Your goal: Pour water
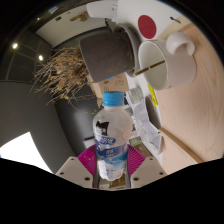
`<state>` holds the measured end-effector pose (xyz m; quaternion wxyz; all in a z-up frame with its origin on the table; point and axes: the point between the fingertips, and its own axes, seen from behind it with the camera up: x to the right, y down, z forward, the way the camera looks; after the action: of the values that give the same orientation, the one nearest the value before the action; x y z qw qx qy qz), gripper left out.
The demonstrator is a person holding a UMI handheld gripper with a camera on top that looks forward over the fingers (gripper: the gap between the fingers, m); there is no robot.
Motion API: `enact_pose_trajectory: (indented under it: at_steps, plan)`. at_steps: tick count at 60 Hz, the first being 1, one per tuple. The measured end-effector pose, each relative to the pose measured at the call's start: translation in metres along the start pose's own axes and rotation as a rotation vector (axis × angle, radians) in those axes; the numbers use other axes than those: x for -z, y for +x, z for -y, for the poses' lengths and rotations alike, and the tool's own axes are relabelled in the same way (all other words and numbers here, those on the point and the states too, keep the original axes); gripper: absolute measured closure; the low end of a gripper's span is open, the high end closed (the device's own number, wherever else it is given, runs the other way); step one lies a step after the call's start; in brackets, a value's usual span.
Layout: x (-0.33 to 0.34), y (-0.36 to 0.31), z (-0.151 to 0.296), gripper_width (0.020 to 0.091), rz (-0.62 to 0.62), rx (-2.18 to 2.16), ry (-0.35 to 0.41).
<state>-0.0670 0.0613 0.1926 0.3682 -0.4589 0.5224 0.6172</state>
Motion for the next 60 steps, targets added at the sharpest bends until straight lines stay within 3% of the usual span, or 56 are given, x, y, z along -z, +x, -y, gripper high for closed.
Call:
enact_pose_trajectory:
  at_steps: [5,22,35,41,52,60]
  plan:
    - [-0.003,0.005,0.013,0.0738,0.042,-0.113,-0.002]
    - [0.000,0.019,0.026,0.0737,0.012,-0.143,0.006]
    - [0.010,-0.010,0.027,0.0739,-0.089,0.298,-0.008]
    - [0.010,-0.050,0.042,0.0736,-0.120,0.643,0.041]
    - [0.039,-0.145,0.107,0.0733,-0.165,1.223,0.207]
    - [0.044,-0.150,0.174,0.0734,-0.318,1.521,0.289]
